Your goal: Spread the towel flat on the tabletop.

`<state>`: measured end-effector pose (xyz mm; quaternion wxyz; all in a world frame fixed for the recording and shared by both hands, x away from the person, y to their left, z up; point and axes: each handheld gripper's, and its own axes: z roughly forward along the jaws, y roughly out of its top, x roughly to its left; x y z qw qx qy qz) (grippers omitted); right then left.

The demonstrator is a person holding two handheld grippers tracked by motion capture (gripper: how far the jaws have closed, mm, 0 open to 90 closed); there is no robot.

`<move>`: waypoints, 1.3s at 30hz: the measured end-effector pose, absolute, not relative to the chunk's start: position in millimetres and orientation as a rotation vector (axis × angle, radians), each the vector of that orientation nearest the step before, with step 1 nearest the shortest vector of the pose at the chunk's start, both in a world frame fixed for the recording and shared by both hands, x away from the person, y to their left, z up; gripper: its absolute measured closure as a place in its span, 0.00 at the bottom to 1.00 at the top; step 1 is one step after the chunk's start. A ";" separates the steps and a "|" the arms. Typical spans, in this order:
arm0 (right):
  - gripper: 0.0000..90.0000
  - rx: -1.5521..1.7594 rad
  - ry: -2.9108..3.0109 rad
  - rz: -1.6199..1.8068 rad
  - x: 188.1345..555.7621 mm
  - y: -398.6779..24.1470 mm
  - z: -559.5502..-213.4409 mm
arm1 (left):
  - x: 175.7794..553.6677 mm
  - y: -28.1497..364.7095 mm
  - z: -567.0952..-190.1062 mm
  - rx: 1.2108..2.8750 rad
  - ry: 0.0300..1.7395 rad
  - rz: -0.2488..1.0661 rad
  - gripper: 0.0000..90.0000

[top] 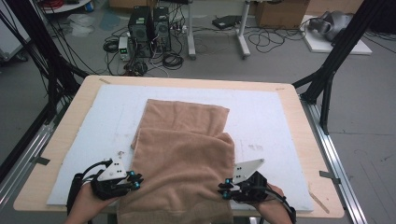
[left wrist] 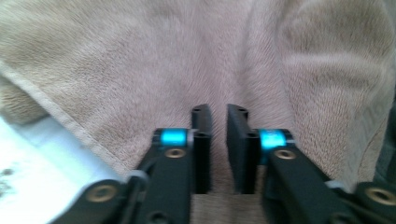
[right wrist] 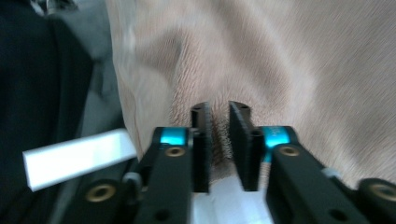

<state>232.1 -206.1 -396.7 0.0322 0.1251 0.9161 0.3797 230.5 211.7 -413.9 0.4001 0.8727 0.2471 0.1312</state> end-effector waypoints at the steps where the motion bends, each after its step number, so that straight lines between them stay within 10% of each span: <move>1: 0.78 0.403 2.796 1.171 236.2 -206.1 -393.7 | 234.7 211.8 -412.4 2.202 0.633 0.348 0.78; 11: 0.63 0.557 2.770 1.037 295.6 -192.2 -419.5 | 280.8 198.5 -430.6 2.246 0.759 0.409 0.66; 19: 0.93 0.564 2.807 1.004 308.6 -186.0 -432.2 | 287.7 195.8 -436.6 2.265 0.754 0.366 0.93; 39: 0.80 0.712 2.630 1.078 334.1 -196.0 -423.2 | 316.0 198.4 -431.4 2.108 0.892 0.491 0.86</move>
